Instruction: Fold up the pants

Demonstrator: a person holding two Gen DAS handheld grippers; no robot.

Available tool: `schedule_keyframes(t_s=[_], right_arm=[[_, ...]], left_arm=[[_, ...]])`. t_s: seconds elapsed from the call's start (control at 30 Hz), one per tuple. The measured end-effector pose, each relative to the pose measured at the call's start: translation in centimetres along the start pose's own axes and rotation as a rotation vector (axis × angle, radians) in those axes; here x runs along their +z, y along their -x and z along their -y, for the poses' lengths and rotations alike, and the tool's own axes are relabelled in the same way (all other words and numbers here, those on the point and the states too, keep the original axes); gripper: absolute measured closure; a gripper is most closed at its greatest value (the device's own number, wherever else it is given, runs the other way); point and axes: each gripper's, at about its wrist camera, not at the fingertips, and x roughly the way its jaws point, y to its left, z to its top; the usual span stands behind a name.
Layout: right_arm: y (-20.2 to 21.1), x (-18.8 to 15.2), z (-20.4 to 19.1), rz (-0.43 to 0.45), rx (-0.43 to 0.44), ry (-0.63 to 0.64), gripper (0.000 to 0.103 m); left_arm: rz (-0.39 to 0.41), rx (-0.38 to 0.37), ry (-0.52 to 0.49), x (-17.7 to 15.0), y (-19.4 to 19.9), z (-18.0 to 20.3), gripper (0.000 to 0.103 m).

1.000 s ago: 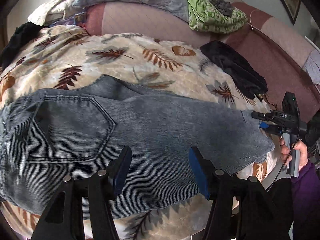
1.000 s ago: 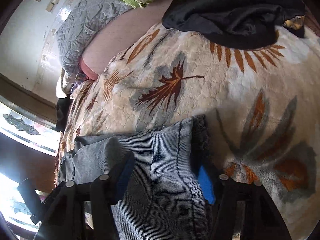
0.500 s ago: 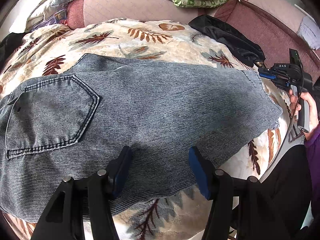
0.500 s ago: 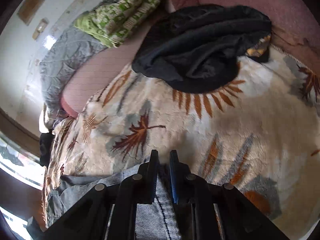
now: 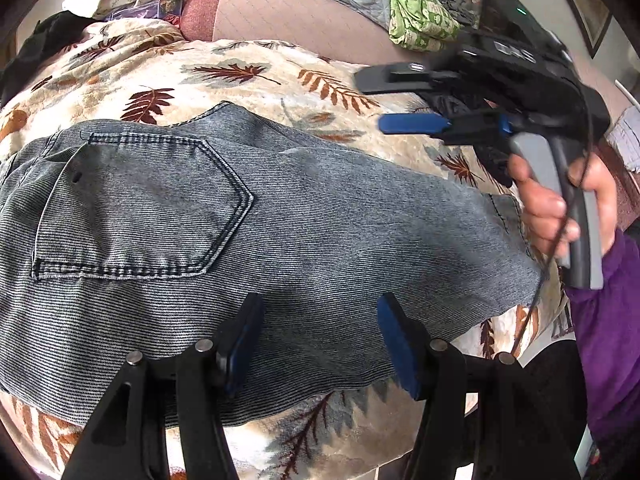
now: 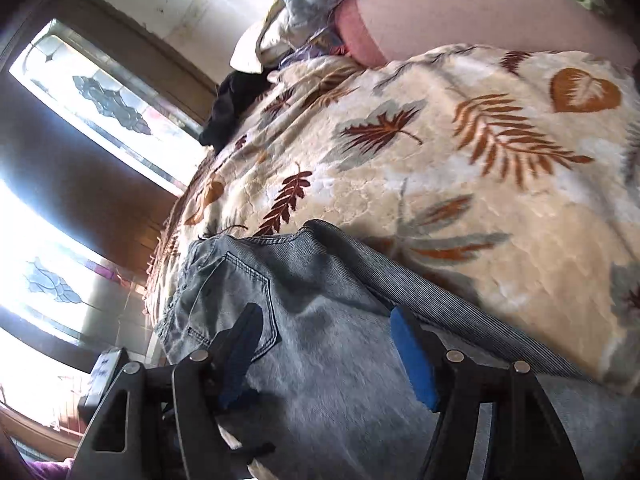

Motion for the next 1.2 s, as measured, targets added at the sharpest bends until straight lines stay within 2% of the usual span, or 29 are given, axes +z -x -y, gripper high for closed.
schedule_keyframes(t_s=[0.03, 0.07, 0.1, 0.2, 0.3, 0.33, 0.37, 0.4, 0.43, 0.47, 0.57, 0.67, 0.73, 0.87, 0.93, 1.0, 1.07, 1.2], right_arm=[[-1.7, 0.7, -0.1, -0.039, 0.013, 0.007, 0.036], [-3.2, 1.1, 0.0, -0.080, 0.026, 0.002, 0.044], [-4.6, 1.7, 0.5, -0.104, 0.026, -0.011, 0.046], [-7.2, 2.7, 1.7, -0.172, 0.022, -0.034, 0.046], [-8.6, 2.9, 2.2, -0.195, -0.016, -0.026, 0.046], [-8.8, 2.9, 2.1, -0.191, -0.011, -0.023, 0.053], [-9.0, 3.0, 1.9, -0.195, -0.011, -0.012, 0.068], [-9.3, 2.9, 1.6, -0.218, -0.012, 0.002, 0.078], [-9.6, 2.8, 1.2, -0.245, -0.020, 0.016, 0.094], [-9.9, 2.6, 0.8, -0.266, -0.028, 0.031, 0.096], [-9.2, 2.9, -0.6, -0.226, -0.111, 0.088, 0.099], [-7.5, 4.5, -0.7, -0.110, -0.185, 0.079, 0.101], [-7.1, 5.3, -1.0, -0.063, -0.191, 0.086, 0.101], [-9.6, 5.6, -0.2, -0.077, -0.276, 0.081, 0.101], [-10.2, 5.3, 1.2, -0.111, -0.245, 0.015, 0.101], [-7.5, 5.0, 1.9, -0.030, -0.222, -0.042, 0.101], [-3.1, 3.9, 1.7, 0.064, -0.207, -0.040, 0.101], [7.6, -0.6, 2.3, 0.156, -0.259, -0.030, 0.100]], left_arm=[[-0.008, 0.000, -0.011, 0.0, -0.2, 0.1, 0.043], [-0.020, 0.002, -0.023, -0.1, -0.5, 0.2, 0.043], [-0.032, 0.011, -0.037, -0.1, -0.7, 0.4, 0.043], [-0.040, 0.016, -0.061, -0.1, -0.9, 0.5, 0.043], [-0.048, 0.003, -0.053, 0.0, -0.9, 0.3, 0.043], [-0.049, 0.000, -0.050, 0.0, -0.9, 0.3, 0.043], [-0.050, -0.002, -0.048, 0.0, -0.9, 0.2, 0.043], [-0.051, -0.003, -0.047, 0.1, -0.9, 0.2, 0.043], [-0.052, -0.004, -0.045, 0.1, -0.9, 0.2, 0.043], [-0.054, -0.004, -0.045, 0.1, -0.9, 0.2, 0.043], [-0.055, -0.005, -0.039, 0.3, -1.0, 0.1, 0.043], [-0.053, -0.008, -0.024, 0.6, -1.1, -0.1, 0.043], [-0.050, -0.007, -0.021, 0.7, -1.1, -0.2, 0.043], [-0.055, 0.006, -0.035, 0.8, -1.2, -0.1, 0.043], [-0.052, 0.016, -0.056, 0.8, -1.2, 0.1, 0.043], [-0.045, 0.032, -0.076, 0.7, -1.2, 0.6, 0.043], [-0.017, 0.067, -0.104, 0.7, -0.7, 1.1, 0.043], [0.075, 0.097, -0.184, 0.6, 1.0, 3.1, 0.043]])
